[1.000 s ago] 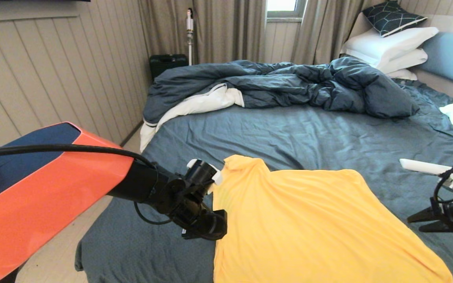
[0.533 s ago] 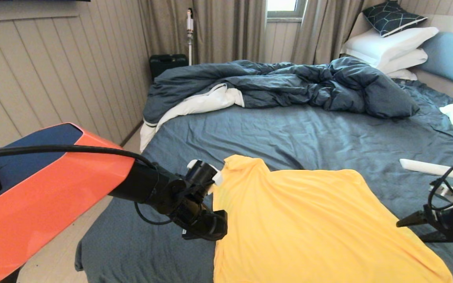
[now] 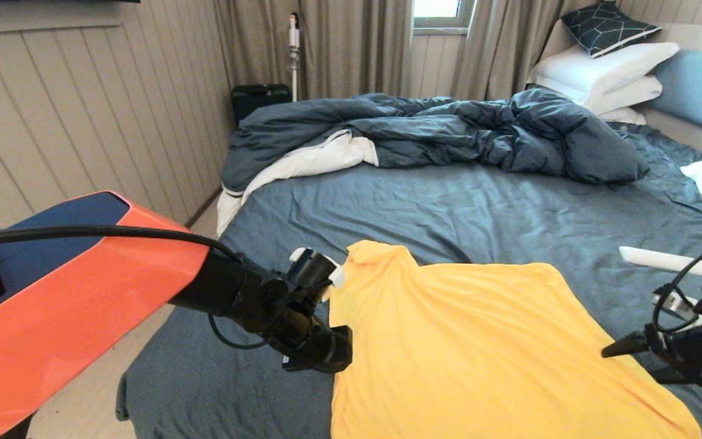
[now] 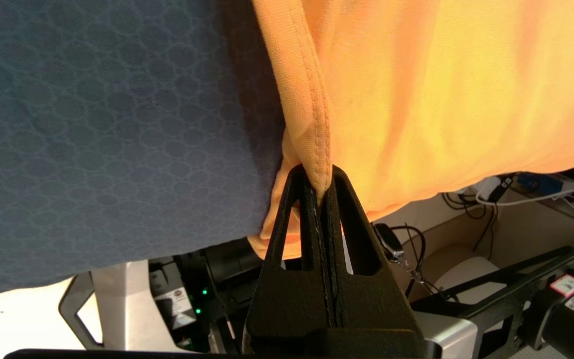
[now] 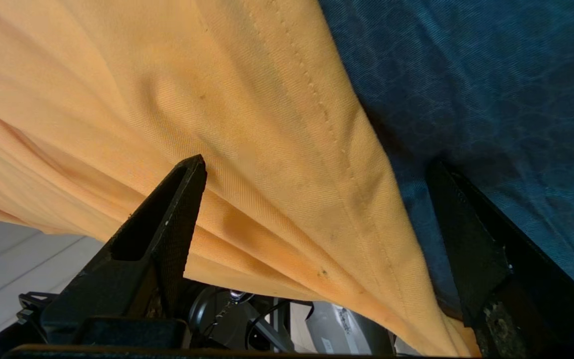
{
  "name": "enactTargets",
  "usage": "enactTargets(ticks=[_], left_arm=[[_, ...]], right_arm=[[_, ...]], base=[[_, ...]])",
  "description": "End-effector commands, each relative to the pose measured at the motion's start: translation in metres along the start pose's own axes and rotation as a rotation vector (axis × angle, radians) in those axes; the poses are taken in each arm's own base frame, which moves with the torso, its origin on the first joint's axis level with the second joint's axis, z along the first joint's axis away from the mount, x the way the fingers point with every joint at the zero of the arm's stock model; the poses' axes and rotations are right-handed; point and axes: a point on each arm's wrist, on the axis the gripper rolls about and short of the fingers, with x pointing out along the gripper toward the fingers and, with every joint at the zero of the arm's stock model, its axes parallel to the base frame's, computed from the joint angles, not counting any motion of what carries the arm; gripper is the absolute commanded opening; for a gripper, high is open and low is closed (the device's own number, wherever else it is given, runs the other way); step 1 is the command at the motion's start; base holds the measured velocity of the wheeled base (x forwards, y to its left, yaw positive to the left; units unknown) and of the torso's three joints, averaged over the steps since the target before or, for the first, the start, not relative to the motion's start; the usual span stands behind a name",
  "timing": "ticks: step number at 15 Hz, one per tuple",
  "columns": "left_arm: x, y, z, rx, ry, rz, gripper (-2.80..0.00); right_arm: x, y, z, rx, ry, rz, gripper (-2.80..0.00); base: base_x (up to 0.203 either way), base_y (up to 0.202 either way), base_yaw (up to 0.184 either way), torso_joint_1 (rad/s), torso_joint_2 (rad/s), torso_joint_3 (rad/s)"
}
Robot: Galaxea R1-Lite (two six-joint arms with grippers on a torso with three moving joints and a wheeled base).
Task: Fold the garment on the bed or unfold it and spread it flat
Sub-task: Fold the yellow T-shirt
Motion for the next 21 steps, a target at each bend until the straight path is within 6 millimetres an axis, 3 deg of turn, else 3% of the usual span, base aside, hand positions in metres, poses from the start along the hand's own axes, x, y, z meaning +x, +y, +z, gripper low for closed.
enactTargets(ticks=[1, 11, 21], left_arm=[[-0.001, 0.001, -0.001, -0.005, 0.003, 0.001, -2.80], [0.000, 0.002, -0.002, -0.007, 0.009, 0.005, -2.80], [-0.002, 0.002, -0.004, -0.020, 0.013, 0.004, -2.80]], right_arm=[[-0.001, 0.002, -0.003, 0.000, 0.005, 0.004, 0.00], [-0.022, -0.016, -0.023, -0.019, -0.023, -0.019, 0.00], [-0.003, -0.031, -0.058, -0.023, -0.015, -0.051, 0.00]], base=[[0.000, 0.000, 0.000, 0.000, 0.00, 0.000], [0.000, 0.000, 0.000, 0.000, 0.00, 0.000], [0.000, 0.000, 0.000, 0.000, 0.00, 0.000]])
